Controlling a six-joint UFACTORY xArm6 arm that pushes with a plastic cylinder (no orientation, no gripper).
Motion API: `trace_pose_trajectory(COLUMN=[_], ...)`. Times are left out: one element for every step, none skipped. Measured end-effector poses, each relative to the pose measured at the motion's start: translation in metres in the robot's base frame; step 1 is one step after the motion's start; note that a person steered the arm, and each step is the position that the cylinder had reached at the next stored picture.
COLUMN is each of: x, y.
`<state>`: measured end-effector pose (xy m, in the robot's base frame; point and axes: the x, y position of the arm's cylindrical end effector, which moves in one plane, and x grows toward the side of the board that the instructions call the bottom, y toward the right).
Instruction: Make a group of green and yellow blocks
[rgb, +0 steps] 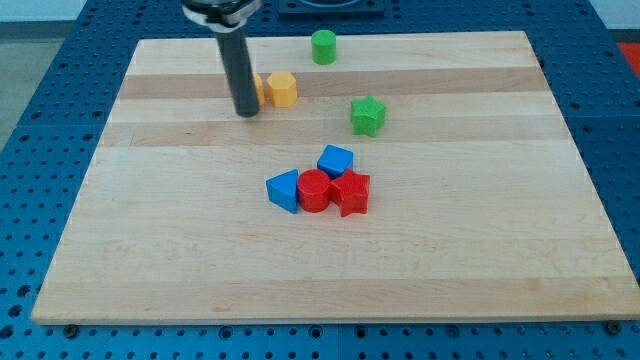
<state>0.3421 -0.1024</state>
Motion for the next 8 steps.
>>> trace_pose_trajectory(x=[-0.001,0.008,0.028,0.036,0.002,-0.084,-0.148,-0.15], y=[0.009,-0.011,-0.053,-0.077,-0.083,-0.075,-0.046,-0.043])
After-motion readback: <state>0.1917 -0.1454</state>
